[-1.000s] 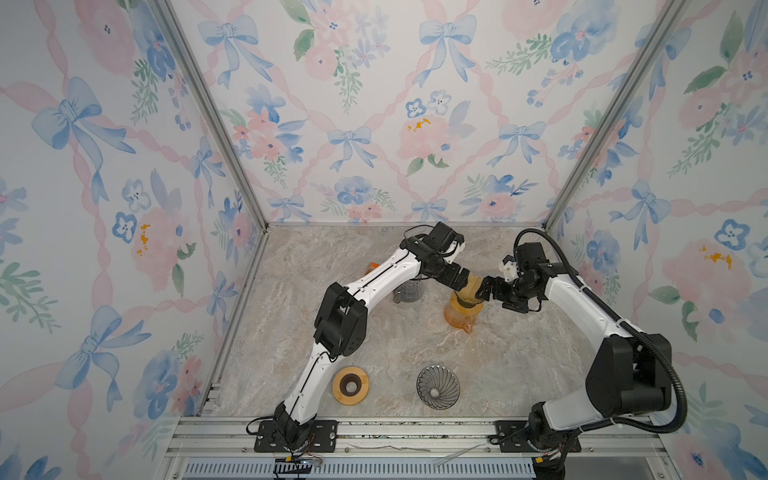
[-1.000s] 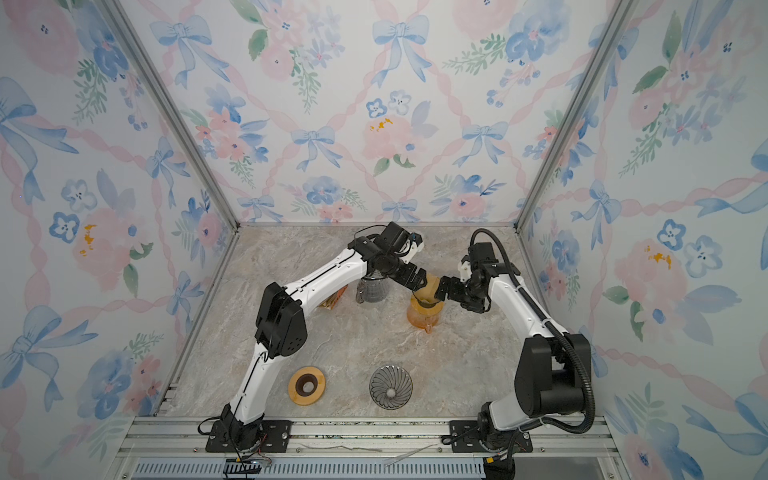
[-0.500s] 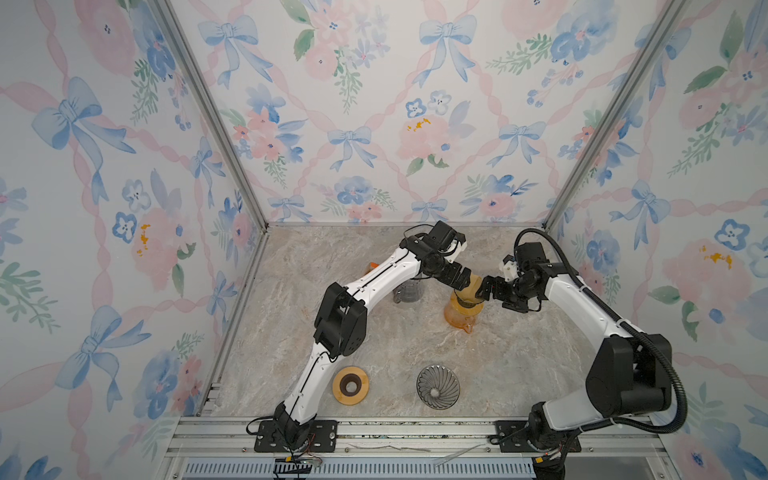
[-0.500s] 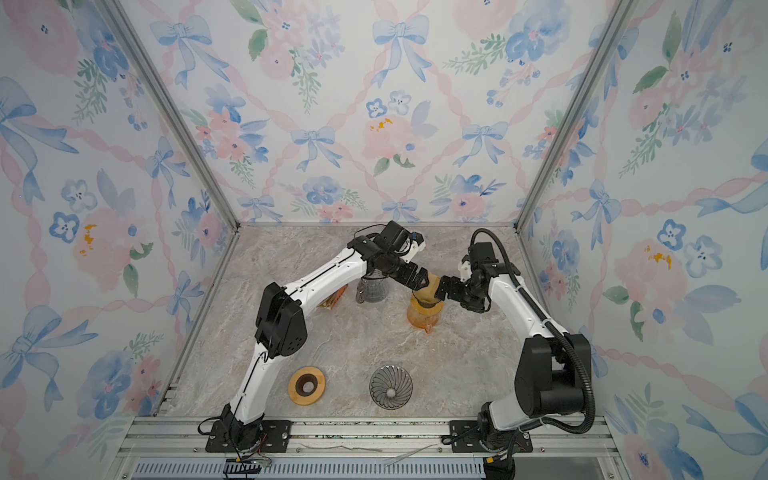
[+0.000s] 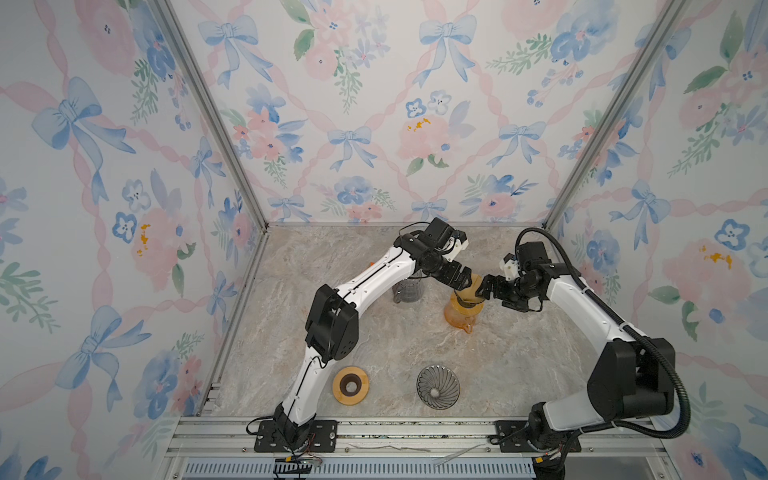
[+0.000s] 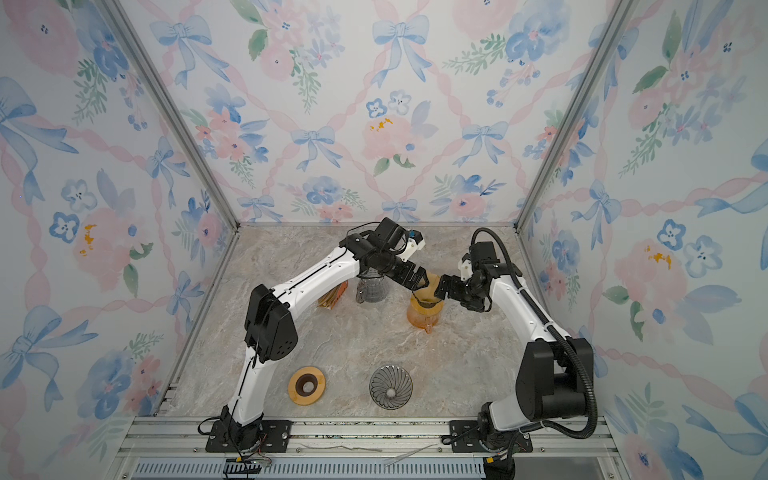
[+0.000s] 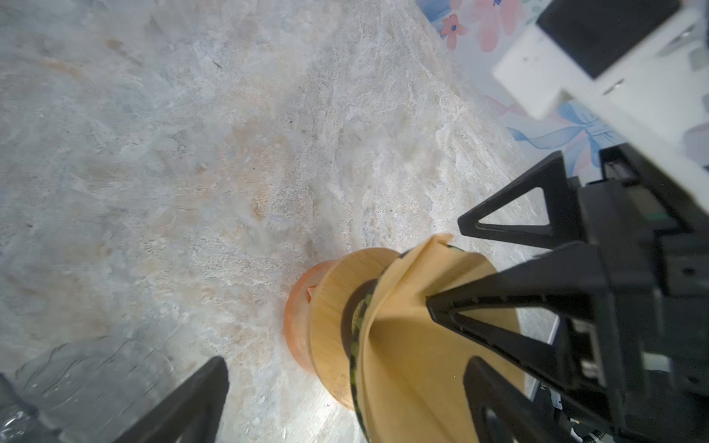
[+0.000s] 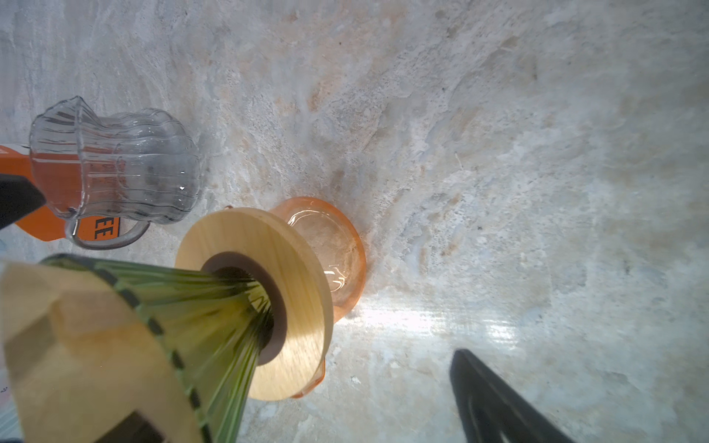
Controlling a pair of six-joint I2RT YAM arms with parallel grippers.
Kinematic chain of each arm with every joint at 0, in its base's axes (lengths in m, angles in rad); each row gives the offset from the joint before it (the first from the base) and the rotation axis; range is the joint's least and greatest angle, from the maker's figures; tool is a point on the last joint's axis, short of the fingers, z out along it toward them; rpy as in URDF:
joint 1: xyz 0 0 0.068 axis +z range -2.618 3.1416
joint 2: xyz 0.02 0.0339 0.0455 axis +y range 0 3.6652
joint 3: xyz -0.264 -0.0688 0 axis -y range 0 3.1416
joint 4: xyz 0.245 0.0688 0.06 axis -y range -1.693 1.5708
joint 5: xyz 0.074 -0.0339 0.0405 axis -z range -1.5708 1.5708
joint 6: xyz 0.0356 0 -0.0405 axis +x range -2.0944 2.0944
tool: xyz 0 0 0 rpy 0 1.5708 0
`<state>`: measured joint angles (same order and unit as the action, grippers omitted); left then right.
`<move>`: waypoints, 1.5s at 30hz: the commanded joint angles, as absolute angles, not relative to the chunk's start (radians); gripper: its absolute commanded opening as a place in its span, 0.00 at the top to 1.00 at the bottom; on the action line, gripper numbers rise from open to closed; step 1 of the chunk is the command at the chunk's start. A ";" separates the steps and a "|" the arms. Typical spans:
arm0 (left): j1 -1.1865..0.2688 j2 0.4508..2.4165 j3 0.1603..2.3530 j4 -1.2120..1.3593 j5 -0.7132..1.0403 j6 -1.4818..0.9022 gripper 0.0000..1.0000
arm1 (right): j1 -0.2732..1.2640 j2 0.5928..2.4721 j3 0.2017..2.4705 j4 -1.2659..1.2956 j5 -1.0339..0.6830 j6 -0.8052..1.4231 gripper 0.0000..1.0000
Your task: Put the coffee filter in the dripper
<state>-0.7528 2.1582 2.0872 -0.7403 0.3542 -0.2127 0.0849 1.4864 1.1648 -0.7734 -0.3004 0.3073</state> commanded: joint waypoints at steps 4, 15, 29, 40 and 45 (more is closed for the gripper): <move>-0.746 1.978 1.906 -0.633 0.381 -0.178 0.02 | 0.075 1.437 1.191 -0.776 -0.319 0.318 0.04; -0.692 1.762 1.629 -0.548 0.351 -0.195 0.02 | 0.078 1.312 1.187 -0.769 -0.317 0.311 0.02; -0.655 1.338 1.175 -0.537 0.114 -0.291 0.02 | 0.322 1.078 1.131 -0.749 -0.188 0.325 0.04; -0.655 1.059 0.832 -0.538 0.104 -0.493 0.03 | 0.477 1.025 1.108 -0.759 -0.163 0.354 0.04; -0.655 1.094 0.855 -0.439 0.113 -0.467 0.08 | 0.537 1.016 1.105 -0.749 -0.129 0.347 0.04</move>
